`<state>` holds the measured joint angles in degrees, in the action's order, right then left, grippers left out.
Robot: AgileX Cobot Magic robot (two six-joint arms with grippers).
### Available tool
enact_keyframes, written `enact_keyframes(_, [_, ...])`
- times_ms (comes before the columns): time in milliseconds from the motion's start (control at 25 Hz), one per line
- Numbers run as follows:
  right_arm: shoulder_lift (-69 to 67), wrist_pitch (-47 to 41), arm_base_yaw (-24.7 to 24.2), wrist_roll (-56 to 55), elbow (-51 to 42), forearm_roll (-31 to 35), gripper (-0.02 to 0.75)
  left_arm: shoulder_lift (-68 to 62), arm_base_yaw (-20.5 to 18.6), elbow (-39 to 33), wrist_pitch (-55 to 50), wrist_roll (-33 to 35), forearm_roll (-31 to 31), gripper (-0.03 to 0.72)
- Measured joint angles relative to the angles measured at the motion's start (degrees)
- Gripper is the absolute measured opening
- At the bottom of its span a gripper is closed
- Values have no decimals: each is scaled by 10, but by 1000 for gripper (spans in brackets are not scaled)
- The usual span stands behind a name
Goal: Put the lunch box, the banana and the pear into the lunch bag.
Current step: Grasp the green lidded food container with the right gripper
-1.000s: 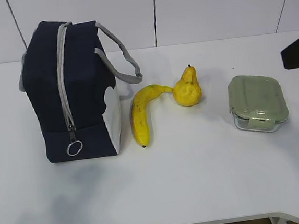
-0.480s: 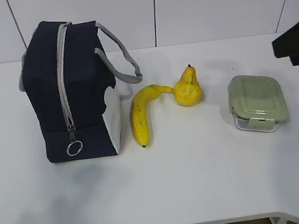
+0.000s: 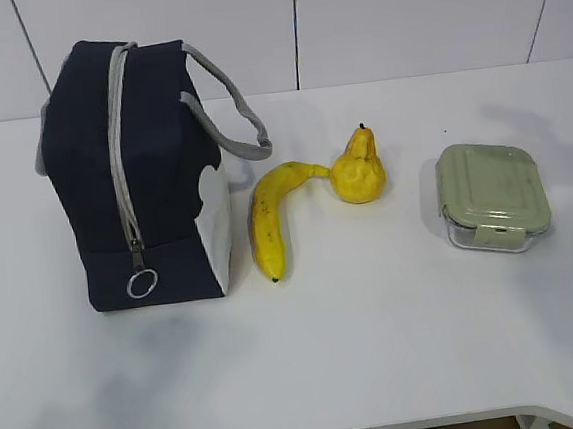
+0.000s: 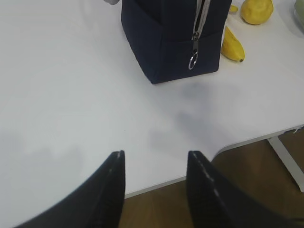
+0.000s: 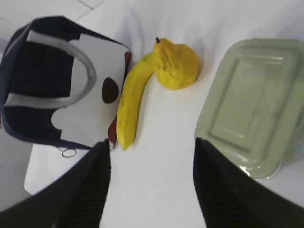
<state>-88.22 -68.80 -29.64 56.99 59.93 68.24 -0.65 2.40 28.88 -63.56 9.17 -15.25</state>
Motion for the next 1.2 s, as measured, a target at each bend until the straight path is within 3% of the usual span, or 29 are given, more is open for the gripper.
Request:
enact_keyframes(560, [-207, 12, -23, 100, 2, 65, 468, 0, 0, 0, 0, 0, 0, 305])
enact_keyframes(760, [-247, 16, -23, 117, 5, 94, 633, 0, 0, 0, 0, 0, 0, 305])
enact_keyframes(1200, [-322, 21, -23, 165, 6, 182, 660, 0, 0, 0, 0, 0, 0, 305])
